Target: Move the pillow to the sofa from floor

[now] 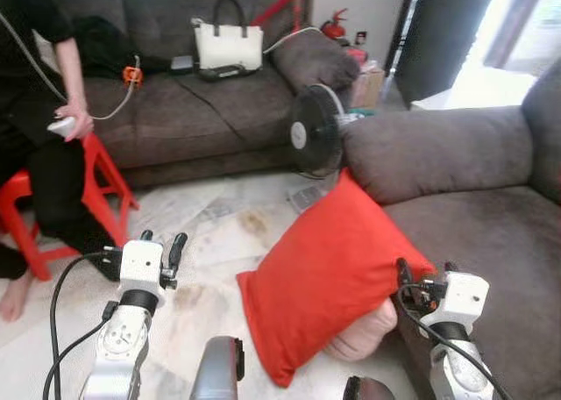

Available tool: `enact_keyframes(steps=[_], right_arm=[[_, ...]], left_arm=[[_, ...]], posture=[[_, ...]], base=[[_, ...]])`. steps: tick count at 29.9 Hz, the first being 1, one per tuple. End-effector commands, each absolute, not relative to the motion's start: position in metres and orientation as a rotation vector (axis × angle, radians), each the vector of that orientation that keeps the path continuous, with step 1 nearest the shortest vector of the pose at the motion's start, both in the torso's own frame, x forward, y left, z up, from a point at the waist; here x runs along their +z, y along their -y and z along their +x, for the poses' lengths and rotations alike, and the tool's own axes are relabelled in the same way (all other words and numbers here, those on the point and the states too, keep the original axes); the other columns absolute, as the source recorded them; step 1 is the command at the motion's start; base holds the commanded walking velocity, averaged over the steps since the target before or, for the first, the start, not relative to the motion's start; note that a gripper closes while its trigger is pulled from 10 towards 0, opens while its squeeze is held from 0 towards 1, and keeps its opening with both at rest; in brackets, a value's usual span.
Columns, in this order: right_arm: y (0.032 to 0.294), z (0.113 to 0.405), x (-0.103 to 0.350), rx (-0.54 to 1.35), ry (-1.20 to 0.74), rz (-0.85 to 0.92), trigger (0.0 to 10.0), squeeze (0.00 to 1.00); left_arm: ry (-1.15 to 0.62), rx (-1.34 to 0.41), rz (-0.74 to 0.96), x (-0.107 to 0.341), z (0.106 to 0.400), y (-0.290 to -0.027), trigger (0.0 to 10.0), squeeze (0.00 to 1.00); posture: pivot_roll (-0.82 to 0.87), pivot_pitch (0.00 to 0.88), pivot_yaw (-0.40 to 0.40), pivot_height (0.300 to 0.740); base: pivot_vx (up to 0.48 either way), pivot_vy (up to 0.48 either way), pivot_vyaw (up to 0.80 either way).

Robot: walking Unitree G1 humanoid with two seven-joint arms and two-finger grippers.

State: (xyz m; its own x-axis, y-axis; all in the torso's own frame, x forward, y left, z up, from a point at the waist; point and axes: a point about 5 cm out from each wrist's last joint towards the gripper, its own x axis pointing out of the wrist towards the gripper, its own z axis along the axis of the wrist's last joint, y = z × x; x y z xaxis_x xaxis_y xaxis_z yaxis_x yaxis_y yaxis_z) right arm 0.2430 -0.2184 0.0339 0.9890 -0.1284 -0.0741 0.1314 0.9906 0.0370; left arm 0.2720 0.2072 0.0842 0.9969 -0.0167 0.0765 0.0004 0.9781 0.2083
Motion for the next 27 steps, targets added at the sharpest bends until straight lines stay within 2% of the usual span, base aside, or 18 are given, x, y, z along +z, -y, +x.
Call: enact_keyframes(steps=[1, 20, 27], right_arm=[[0.2221, 0.2453, 0.0378, -0.136, -0.059, 0.036, 10.0, 0.0], [0.221, 0.2465, 0.0354, -0.131, -0.075, 0.038, 10.0, 0.0], [0.2209, 0.2458, 0.0353, -0.124, -0.08, 0.032, 10.0, 0.0]], left_arm=[[0.095, -0.02, 0.204, 0.0889, 0.275, -0.204, 10.0, 0.0], [0.083, -0.033, 0.199, 0.0869, 0.2747, -0.2034, 10.0, 0.0], [0.08, -0.034, 0.196, 0.0861, 0.2743, -0.2026, 10.0, 0.0]], posture=[[0.12, 0.0, -0.037, 0.59], [0.12, 0.0, -0.035, 0.59], [0.11, 0.0, -0.038, 0.545]], base=[[0.0, 0.0, 0.0], [0.0, 0.0, 0.0], [0.0, 0.0, 0.0]])
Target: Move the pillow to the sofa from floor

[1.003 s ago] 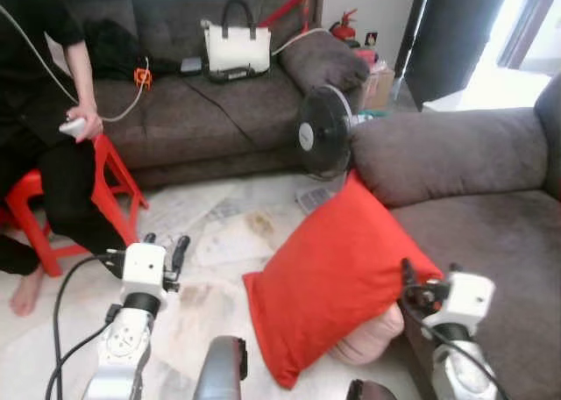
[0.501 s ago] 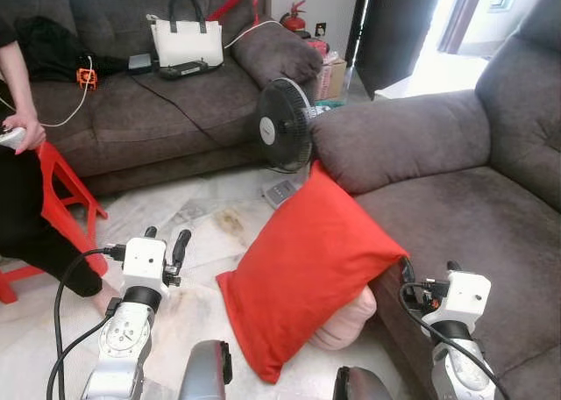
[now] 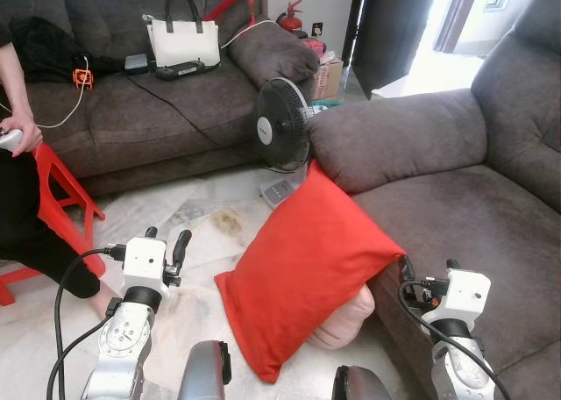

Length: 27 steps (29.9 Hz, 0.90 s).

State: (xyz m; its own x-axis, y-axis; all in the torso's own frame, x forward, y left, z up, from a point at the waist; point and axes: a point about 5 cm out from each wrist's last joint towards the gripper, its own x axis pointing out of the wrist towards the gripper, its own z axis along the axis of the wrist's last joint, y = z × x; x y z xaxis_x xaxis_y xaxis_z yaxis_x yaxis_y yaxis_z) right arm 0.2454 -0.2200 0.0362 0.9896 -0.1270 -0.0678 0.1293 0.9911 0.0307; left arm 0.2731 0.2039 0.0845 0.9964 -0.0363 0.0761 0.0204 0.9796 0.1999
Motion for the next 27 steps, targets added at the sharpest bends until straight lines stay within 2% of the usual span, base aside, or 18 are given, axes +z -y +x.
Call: enact_keyframes(steps=[1, 27], right_arm=[[0.2206, 0.2455, 0.0353, -0.122, -0.079, 0.031, 10.0, 0.0], [0.2212, 0.2456, 0.0371, -0.111, -0.066, 0.028, 10.0, 0.0]], left_arm=[[0.079, -0.032, 0.196, 0.0857, 0.2744, -0.2029, 10.0, 0.0], [0.064, -0.023, 0.185, 0.0827, 0.2729, -0.2035, 10.0, 0.0]], posture=[[0.11, 0.0, -0.041, 0.535], [0.11, 0.0, -0.048, 0.53]], base=[[0.0, 0.0, 0.0], [0.0, 0.0, 0.0]])
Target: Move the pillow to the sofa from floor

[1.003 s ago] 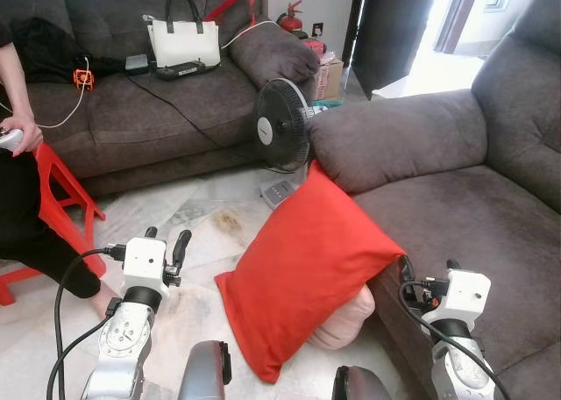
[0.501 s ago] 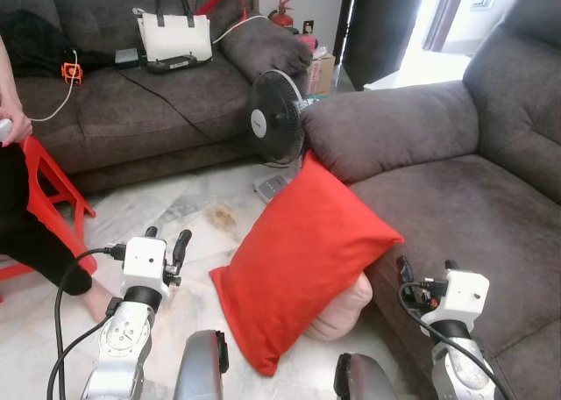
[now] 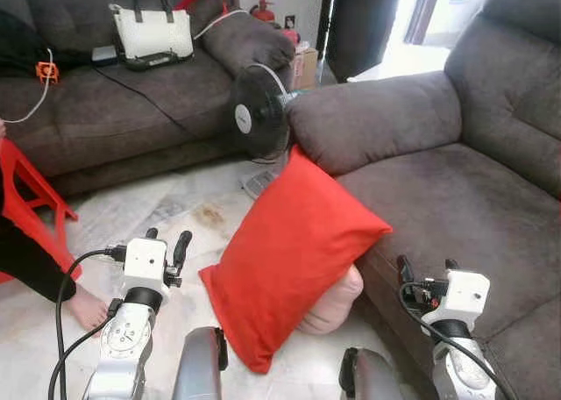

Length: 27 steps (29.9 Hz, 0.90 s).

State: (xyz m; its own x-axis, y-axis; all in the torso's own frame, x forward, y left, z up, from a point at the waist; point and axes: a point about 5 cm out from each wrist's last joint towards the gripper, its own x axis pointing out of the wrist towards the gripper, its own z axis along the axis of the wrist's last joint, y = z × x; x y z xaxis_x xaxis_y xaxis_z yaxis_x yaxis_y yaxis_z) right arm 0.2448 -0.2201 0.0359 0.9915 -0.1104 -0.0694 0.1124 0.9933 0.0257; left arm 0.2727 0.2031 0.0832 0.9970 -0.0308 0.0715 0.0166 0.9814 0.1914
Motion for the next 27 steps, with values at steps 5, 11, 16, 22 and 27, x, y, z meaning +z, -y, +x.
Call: enact_keyframes(steps=[5, 11, 16, 22, 27], right_arm=[[0.2207, 0.2459, 0.0373, -0.109, -0.065, 0.028, 10.0, 0.0], [0.2205, 0.246, 0.0379, -0.106, -0.063, 0.011, 10.0, 0.0], [0.2191, 0.2462, 0.0389, -0.085, -0.056, -0.007, 10.0, 0.0], [0.2186, 0.2458, 0.0375, -0.087, -0.065, 0.003, 10.0, 0.0], [0.2193, 0.2459, 0.0377, -0.088, -0.065, -0.002, 10.0, 0.0]], left_arm=[[0.063, -0.023, 0.184, 0.0826, 0.2732, -0.2037, 10.0, 0.0], [0.062, -0.024, 0.184, 0.0825, 0.2731, -0.2038, 10.0, 0.0], [0.064, -0.028, 0.185, 0.0828, 0.2734, -0.2032, 10.0, 0.0], [0.062, -0.028, 0.186, 0.0825, 0.2733, -0.203, 10.0, 0.0], [0.061, -0.028, 0.187, 0.0823, 0.2732, -0.2032, 10.0, 0.0]], posture=[[0.11, 0.0, -0.049, 0.53], [0.11, 0.0, -0.048, 0.53], [0.11, 0.0, -0.048, 0.53], [0.11, 0.0, -0.05, 0.53], [0.11, 0.0, -0.049, 0.53]], base=[[0.198, 0.0, 0.0], [0.261, 0.0, 0.0], [0.265, 0.0, 0.6], [0.266, 0.0, 0.11], [0.268, 0.0, 0.0]])
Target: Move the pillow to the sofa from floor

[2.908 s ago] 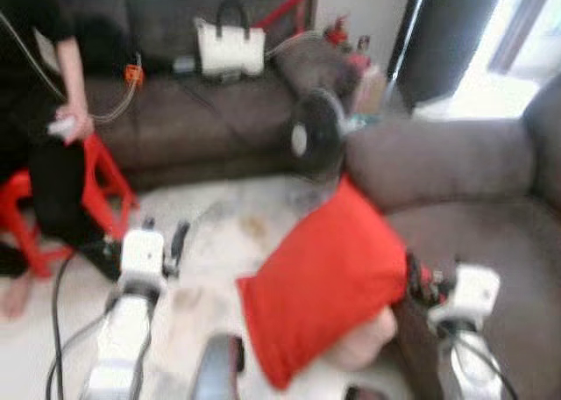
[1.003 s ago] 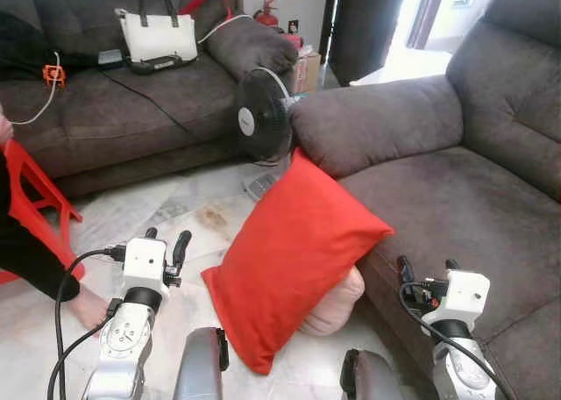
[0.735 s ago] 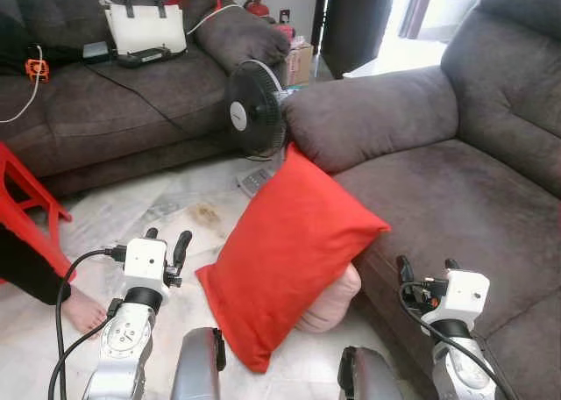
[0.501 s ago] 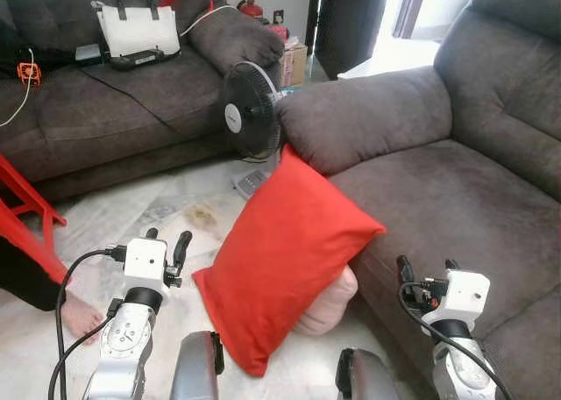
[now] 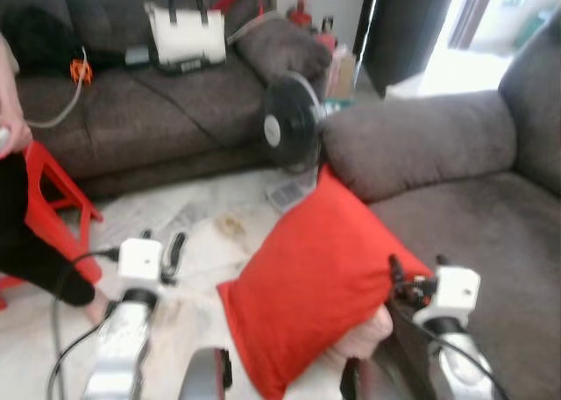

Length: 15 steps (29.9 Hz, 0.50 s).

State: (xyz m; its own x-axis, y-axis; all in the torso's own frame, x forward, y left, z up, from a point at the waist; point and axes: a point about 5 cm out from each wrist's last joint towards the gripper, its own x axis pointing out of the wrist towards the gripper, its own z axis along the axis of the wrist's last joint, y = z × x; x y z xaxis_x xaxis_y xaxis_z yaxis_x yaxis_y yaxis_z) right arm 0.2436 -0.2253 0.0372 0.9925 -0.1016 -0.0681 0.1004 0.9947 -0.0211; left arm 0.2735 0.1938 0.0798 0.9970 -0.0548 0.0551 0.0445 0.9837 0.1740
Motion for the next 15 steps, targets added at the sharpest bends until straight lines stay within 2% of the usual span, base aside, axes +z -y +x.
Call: enact_keyframes(steps=[1, 15], right_arm=[[0.2195, 0.2459, 0.0377, -0.089, -0.065, -0.002, 10.0, 0.0], [0.2188, 0.247, 0.0364, -0.093, -0.074, 0.004, 10.0, 0.0]], left_arm=[[0.061, -0.028, 0.187, 0.0822, 0.2732, -0.2033, 10.0, 0.0], [0.058, -0.036, 0.186, 0.0823, 0.2741, -0.203, 10.0, 0.0]], posture=[[0.11, 0.0, -0.049, 0.53], [0.12, 0.0, -0.046, 0.53]], base=[[0.27, 0.0, 0.0], [0.266, 0.0, 0.0]])
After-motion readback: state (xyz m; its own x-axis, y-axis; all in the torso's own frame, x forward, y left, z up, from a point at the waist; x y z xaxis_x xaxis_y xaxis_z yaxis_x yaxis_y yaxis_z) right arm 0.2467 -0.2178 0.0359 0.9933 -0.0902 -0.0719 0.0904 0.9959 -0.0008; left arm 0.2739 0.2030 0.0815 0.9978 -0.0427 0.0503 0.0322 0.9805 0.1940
